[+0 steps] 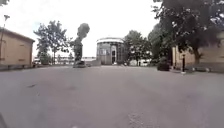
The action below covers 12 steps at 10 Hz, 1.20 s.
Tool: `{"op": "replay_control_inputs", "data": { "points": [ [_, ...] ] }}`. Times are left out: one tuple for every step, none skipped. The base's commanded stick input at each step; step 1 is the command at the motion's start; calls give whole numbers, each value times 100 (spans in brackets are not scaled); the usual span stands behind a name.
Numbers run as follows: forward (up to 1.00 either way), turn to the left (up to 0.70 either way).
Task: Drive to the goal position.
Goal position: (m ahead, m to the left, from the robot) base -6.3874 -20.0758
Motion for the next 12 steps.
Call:
{"op": "replay_control_inputs", "data": {
  "points": [
    [70,0],
    [70,0],
    [70,0],
    [70,0],
    [70,0],
    [70,0],
    [70,0],
    [70,0],
    [70,0],
    [70,0],
    [70,0],
    [70,0]
  ]
}}
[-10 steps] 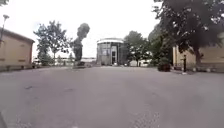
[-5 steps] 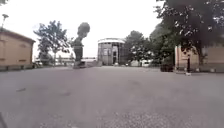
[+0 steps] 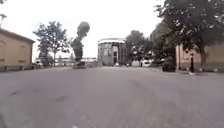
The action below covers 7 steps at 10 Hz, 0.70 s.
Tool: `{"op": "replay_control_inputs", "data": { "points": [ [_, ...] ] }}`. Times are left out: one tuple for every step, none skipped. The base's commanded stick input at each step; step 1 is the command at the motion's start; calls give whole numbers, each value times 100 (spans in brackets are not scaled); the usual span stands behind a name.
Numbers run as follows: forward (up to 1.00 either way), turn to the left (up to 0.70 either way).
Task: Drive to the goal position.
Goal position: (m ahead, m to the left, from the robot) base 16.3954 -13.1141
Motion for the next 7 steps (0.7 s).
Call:
{"op": "replay_control_inputs", "data": {
  "points": [
    [70,0],
    [70,0],
    [70,0],
    [70,0],
    [70,0],
    [70,0],
    [70,0]
  ]
}}
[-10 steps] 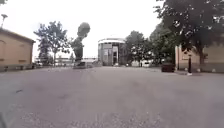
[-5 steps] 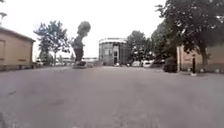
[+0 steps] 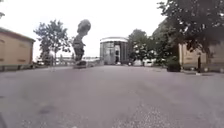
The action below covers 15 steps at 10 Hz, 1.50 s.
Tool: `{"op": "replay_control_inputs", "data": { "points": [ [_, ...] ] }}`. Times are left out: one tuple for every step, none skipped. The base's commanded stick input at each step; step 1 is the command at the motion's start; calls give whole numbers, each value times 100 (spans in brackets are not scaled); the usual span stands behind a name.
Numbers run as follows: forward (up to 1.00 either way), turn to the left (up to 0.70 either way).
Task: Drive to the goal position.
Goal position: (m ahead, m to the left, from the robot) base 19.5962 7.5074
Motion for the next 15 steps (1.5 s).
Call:
{"op": "replay_control_inputs", "data": {
  "points": [
    [70,0],
    [70,0],
    [70,0],
    [70,0],
    [70,0],
    [70,0],
    [70,0],
    [70,0],
    [70,0],
    [70,0],
    [70,0],
    [70,0],
    [70,0],
    [70,0],
    [70,0]
  ]
}}
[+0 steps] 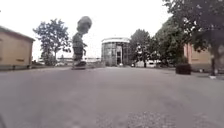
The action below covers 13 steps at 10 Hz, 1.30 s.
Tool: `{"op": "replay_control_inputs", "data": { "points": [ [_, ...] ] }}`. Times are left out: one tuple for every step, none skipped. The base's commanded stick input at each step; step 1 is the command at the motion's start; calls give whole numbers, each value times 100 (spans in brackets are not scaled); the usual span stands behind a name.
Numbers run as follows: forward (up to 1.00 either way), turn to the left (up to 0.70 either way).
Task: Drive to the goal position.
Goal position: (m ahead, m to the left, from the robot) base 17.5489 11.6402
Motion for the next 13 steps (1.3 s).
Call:
{"op": "replay_control_inputs", "data": {
  "points": [
    [70,0],
    [70,0],
    [70,0],
    [70,-20],
    [70,-35],
    [70,-35],
    [70,-35],
    [70,-35],
    [70,-3],
    [70,0],
    [70,0],
    [70,0],
    [70,0]
  ]
}}
